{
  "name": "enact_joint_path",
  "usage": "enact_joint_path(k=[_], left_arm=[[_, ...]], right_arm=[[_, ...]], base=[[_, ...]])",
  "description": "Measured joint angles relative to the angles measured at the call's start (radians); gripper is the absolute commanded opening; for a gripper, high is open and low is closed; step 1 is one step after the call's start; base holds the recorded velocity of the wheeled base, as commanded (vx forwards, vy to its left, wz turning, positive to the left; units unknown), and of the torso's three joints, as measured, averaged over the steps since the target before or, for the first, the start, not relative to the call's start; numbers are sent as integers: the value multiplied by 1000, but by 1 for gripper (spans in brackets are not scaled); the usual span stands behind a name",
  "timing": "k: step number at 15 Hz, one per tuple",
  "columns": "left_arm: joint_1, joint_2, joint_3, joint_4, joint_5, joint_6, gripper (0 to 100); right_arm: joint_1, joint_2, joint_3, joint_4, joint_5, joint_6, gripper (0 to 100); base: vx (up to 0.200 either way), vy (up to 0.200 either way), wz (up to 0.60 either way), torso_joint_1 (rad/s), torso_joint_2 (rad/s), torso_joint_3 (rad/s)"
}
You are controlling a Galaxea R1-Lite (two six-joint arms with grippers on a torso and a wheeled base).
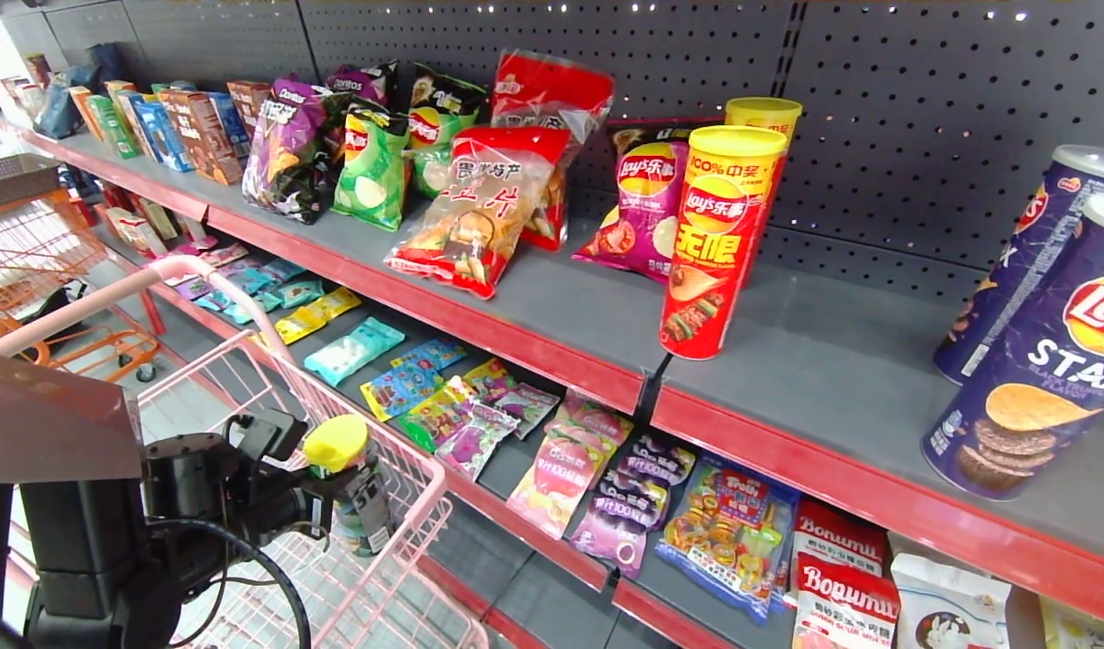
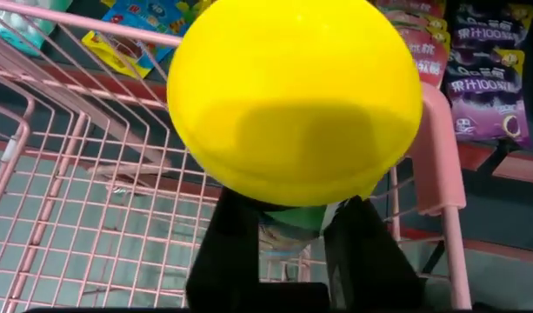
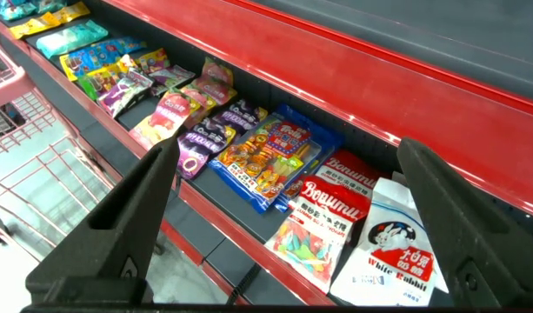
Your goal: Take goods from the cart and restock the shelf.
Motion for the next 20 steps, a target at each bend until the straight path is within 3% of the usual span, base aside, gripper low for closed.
enact_joint_path(k=[5,7,12,20], left_arm=[[7,-60,0,6,2,-31,0],[21,-135,-14,82,3,-42,0],[69,-444,-157,510,4,-101,0],[80,-1034,-425,1261,2,-157,0]], right_arm=[[0,0,0,0,0,0,100],[0,0,0,0,0,0,100],[0,0,0,0,0,-1,100],[0,0,0,0,1,0,100]], base=[[0,0,0,0,0,0],[0,0,0,0,0,0],[0,0,0,0,0,0],[0,0,0,0,0,0]])
